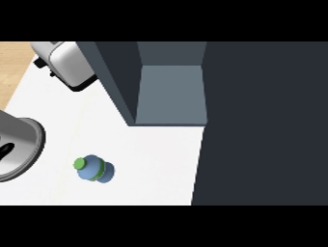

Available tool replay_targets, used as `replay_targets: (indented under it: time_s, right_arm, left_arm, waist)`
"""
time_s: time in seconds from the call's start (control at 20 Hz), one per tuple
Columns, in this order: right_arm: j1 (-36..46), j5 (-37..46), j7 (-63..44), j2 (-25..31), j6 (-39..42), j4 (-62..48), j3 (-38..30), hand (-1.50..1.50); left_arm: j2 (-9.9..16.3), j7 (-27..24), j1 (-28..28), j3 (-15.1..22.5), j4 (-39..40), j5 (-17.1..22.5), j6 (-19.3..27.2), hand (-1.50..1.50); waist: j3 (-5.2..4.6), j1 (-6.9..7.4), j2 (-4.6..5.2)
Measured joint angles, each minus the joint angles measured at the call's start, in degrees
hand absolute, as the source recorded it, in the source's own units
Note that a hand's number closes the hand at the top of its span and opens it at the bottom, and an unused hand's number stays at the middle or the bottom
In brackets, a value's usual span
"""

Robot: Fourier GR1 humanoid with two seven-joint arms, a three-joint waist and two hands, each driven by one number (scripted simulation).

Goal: Pick up the bottled water, place it into the cabinet and close the cabinet

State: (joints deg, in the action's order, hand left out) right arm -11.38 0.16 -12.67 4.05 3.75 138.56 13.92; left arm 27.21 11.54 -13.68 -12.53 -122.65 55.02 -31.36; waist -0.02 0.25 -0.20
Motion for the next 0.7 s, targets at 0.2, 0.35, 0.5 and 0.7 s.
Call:
replay_targets:
  time_s: [0.2,0.35,0.5,0.7]
  right_arm:
    - [-0.66,2.23,-2.61,-0.75,-1.04,2.42,3.49,-1.5]
    - [1.3,2.21,-5.37,-1.29,-1.95,2.83,4.44,-1.5]
    - [1.9,2.93,-6.61,-2.13,-3.42,2.76,6.78,-1.5]
    - [2.24,5.0,-6.11,-2.76,-5.08,1.8,9.87,-1.5]
  left_arm:
    - [1.17,2.38,-2.9,-3.51,-0.18,4.03,-2.74,-1.5]
    - [1.27,3.68,-3.06,-5.54,1.55,4.83,-4.63,-1.5]
    - [0.29,5.09,-3.14,-5.66,1.7,3.32,-5.85,-1.5]
    - [-1.76,6.16,-1.1,-4.67,2.05,-1.46,-6.45,-1.5]
  waist:
    - [0.0,0.0,0.03]
    - [0.01,-0.03,0.08]
    - [0.01,-0.11,0.09]
    - [0.0,-0.27,0.09]
